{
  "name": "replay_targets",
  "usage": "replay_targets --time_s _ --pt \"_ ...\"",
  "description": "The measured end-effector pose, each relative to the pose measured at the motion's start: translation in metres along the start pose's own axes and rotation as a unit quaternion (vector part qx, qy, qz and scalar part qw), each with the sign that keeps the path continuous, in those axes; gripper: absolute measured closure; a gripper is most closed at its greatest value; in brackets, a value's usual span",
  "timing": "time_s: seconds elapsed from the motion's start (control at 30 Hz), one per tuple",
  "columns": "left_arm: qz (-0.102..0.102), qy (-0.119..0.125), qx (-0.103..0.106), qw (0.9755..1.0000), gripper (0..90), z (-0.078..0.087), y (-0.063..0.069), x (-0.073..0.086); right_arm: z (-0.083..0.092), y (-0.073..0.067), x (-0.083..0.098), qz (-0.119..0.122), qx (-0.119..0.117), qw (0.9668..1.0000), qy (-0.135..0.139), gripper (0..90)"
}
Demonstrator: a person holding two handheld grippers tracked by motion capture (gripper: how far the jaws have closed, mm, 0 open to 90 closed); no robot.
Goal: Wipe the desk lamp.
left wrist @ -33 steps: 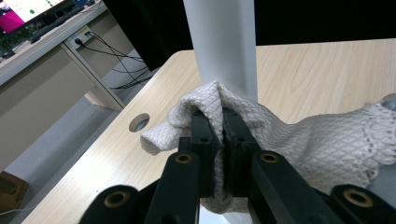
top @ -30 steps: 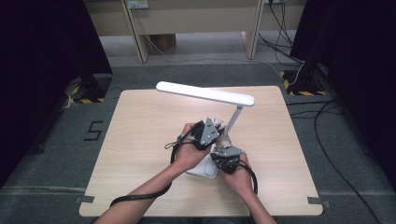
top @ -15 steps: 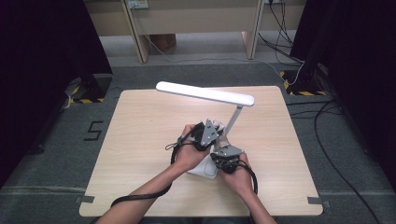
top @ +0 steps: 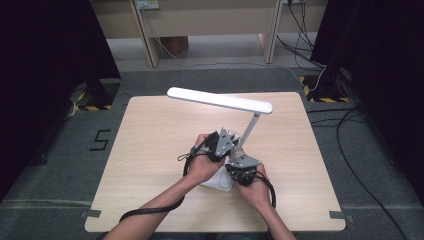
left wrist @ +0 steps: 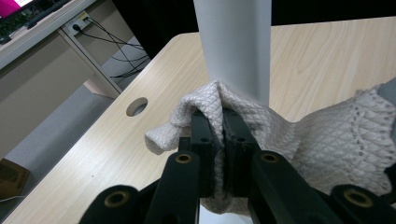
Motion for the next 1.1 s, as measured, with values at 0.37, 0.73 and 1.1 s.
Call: replay_targets --time_s 0.37,0.73,1.1 --pt "-0.002 -0.012 -0.002 0.9999 84.3 -0.005 0.000 0.008 0.000 -0.001 0.000 -0.005 0.000 1.0000 -0.003 90.0" --pt "-0.003 -0.022 -0.002 0.9998 84.3 -0.008 0.001 0.013 0.000 -0.001 0.000 -0.006 -0.001 1.0000 -0.003 90.0" --pt "0.003 -0.028 -0.001 0.9996 84.3 -0.012 0.002 0.020 0.001 -0.001 0.000 -0.005 0.000 1.0000 -0.003 90.0"
Point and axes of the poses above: each handheld gripper's, and its own axes: z roughly backward along the jaws, x roughly out of its underside, y roughly to its right, the point moved 2 cm from there along -z, roughly forward along the jaws, and after that the axes turned 3 degrees about y, right-handed, at the moved point
